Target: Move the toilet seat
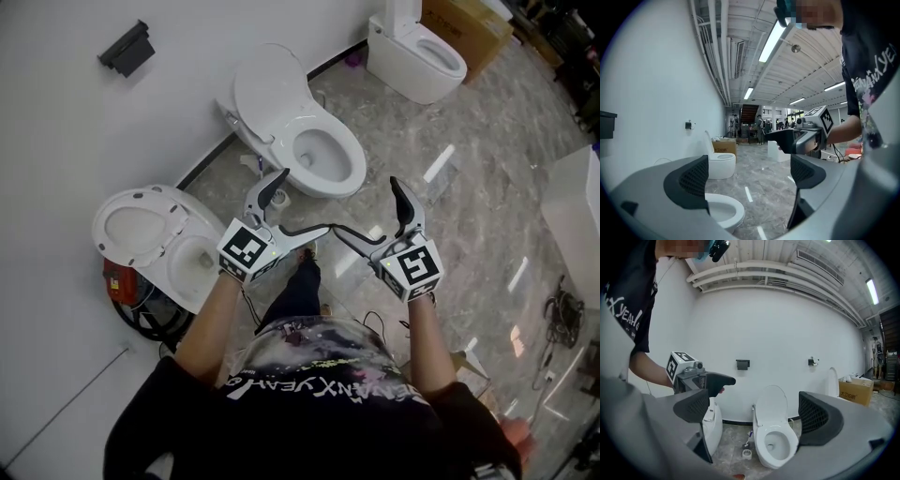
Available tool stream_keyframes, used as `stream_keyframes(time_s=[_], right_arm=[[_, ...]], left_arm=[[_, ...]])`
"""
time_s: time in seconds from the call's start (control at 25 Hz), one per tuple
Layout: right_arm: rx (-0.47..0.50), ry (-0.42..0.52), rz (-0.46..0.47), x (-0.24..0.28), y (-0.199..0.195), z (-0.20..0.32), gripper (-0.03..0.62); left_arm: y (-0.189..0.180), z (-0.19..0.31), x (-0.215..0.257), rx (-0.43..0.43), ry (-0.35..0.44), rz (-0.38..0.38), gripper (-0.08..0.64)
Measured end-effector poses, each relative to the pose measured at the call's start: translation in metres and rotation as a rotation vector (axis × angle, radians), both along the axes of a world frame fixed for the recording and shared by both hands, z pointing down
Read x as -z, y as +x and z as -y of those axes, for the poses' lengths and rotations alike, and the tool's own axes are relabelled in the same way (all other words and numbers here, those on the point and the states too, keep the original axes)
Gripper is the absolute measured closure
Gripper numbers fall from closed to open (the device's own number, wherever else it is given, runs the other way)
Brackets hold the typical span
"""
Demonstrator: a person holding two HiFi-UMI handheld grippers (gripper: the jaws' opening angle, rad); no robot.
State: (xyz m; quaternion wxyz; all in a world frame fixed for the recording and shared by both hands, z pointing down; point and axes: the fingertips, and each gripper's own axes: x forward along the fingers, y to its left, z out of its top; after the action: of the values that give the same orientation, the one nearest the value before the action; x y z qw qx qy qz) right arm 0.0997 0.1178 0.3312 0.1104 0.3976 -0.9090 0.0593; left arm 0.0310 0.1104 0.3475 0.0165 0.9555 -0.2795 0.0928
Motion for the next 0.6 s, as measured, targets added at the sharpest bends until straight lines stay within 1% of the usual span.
stream_keyframes(time_s=[0.36,0.6], right_arm=[[0.002,-0.059,-0.023,-0.025,-0.005,0.094,0.008],[-0.020,-0.112,-0.032,-0.049,-0.005,0.141,0.008]], left_arm=[[-0.004,0.091,-0.030,-0.007,-0.063,-0.002,0.032],[-0.002,0.135,-0.058,-0.029,-0.126,-0.001,0.032]])
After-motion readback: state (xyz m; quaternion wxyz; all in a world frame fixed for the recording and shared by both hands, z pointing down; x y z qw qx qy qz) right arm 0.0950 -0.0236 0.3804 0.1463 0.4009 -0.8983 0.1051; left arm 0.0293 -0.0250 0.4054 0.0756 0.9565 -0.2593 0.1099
